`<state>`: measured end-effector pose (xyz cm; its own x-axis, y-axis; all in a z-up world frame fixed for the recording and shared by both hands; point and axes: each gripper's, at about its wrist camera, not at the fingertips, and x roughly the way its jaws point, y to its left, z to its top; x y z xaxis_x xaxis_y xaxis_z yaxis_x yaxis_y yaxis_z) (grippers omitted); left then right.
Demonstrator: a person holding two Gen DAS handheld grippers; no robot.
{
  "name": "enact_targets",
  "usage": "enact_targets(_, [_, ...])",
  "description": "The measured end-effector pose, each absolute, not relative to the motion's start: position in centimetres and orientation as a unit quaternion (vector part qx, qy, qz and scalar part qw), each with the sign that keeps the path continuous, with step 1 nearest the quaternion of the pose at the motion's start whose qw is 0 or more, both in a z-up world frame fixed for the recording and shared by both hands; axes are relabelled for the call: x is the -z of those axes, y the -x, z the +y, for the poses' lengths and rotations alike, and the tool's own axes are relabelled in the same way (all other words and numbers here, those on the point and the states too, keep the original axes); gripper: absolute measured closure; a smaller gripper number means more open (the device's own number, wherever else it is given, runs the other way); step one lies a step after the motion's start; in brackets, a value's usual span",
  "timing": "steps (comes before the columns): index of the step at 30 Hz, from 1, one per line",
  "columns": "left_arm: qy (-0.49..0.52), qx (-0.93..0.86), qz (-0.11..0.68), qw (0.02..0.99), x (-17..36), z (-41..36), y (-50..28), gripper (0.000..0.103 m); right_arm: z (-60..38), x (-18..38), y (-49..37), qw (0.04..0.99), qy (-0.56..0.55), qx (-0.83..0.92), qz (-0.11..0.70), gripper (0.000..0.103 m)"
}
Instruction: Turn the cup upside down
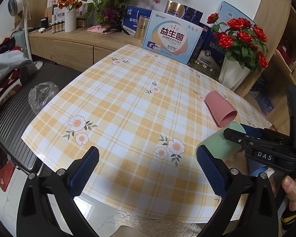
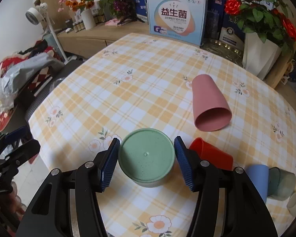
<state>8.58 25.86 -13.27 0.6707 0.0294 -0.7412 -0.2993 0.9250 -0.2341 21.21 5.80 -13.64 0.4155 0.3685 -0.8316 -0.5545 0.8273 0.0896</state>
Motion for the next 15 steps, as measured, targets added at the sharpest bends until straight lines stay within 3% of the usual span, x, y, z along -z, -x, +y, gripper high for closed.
enact_targets(6, [0.142,-0.097,0.376,0.911,10.8,25.8,-8.3,0.006,4.3,10.4,-20.3,0.85,0.073,-0.284,0.438,0.036])
enact_targets(11, [0.113,-0.092,0.346,0.927,7.8,25.3,-7.6,0.006,2.0,6.9,-18.8,0.872,0.042,-0.276,0.402,0.016])
enact_targets(15, [0.095,-0.076,0.324,0.938,5.5,24.2,-7.0,0.006,-0.3,4.2,-17.2,0.897,0.034,-0.241,0.368,0.016])
